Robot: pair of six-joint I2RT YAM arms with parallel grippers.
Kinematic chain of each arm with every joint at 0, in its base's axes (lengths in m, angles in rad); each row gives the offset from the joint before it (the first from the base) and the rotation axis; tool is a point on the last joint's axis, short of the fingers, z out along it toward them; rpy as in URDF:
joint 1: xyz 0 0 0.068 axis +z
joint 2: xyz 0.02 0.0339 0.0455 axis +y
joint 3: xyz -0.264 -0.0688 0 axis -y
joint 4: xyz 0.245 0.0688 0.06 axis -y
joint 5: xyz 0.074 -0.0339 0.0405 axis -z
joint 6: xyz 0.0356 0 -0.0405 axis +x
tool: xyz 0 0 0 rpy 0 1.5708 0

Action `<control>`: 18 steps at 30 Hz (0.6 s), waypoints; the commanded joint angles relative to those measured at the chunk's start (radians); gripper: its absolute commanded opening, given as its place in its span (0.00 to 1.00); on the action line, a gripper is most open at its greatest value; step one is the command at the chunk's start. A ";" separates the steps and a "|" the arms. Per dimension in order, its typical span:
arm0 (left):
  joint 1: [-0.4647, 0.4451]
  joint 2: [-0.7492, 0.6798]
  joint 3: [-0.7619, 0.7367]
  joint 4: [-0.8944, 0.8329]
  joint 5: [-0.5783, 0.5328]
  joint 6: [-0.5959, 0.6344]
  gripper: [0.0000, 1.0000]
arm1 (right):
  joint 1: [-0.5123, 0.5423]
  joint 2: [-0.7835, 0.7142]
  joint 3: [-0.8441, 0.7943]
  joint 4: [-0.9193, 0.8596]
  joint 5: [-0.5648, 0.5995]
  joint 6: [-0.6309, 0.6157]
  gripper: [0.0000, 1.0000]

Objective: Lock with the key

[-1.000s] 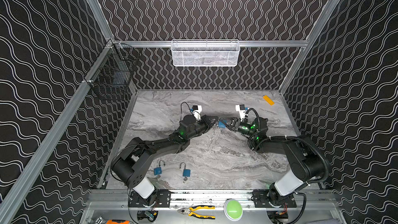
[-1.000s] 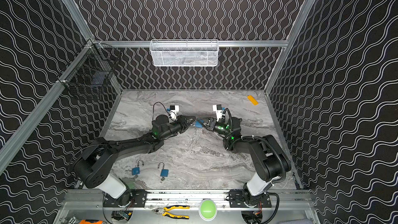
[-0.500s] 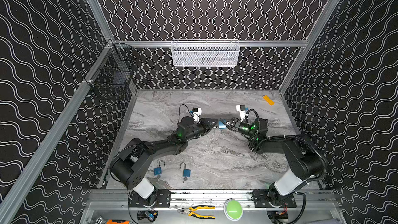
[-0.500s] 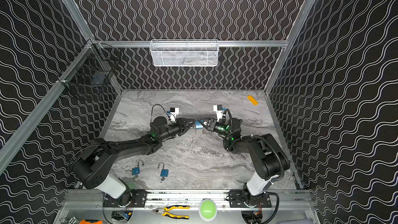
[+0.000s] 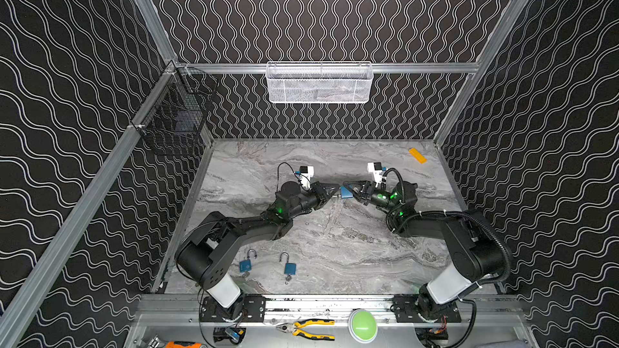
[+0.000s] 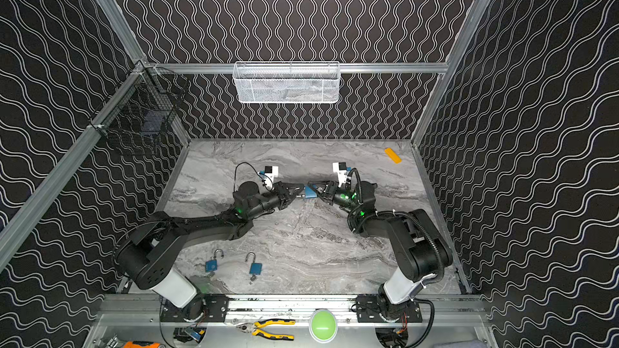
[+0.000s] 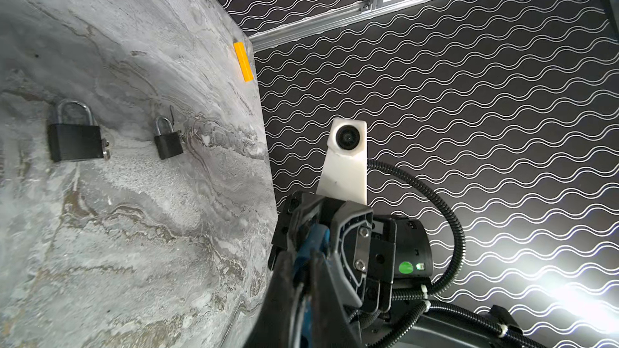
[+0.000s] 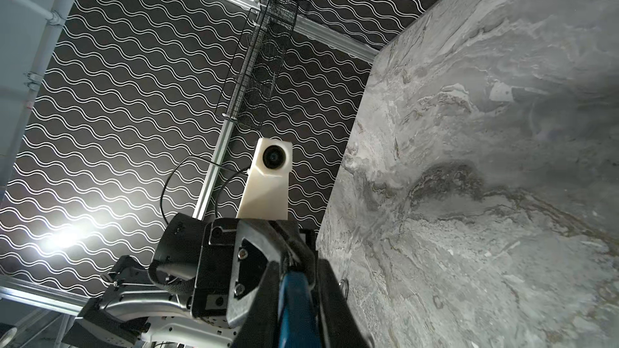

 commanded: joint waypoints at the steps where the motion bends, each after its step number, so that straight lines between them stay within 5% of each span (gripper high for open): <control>1: 0.000 0.004 0.003 -0.082 0.019 0.050 0.00 | 0.002 -0.016 0.020 0.069 -0.018 0.037 0.00; 5: -0.002 0.004 0.018 -0.082 0.032 0.054 0.00 | 0.002 -0.007 0.018 0.075 -0.010 0.059 0.00; 10: -0.004 -0.019 0.017 -0.120 0.024 0.088 0.00 | 0.000 0.053 0.045 0.221 -0.022 0.231 0.00; 18: -0.041 -0.003 0.070 -0.153 0.012 0.119 0.00 | 0.003 0.014 0.078 0.125 -0.004 0.249 0.00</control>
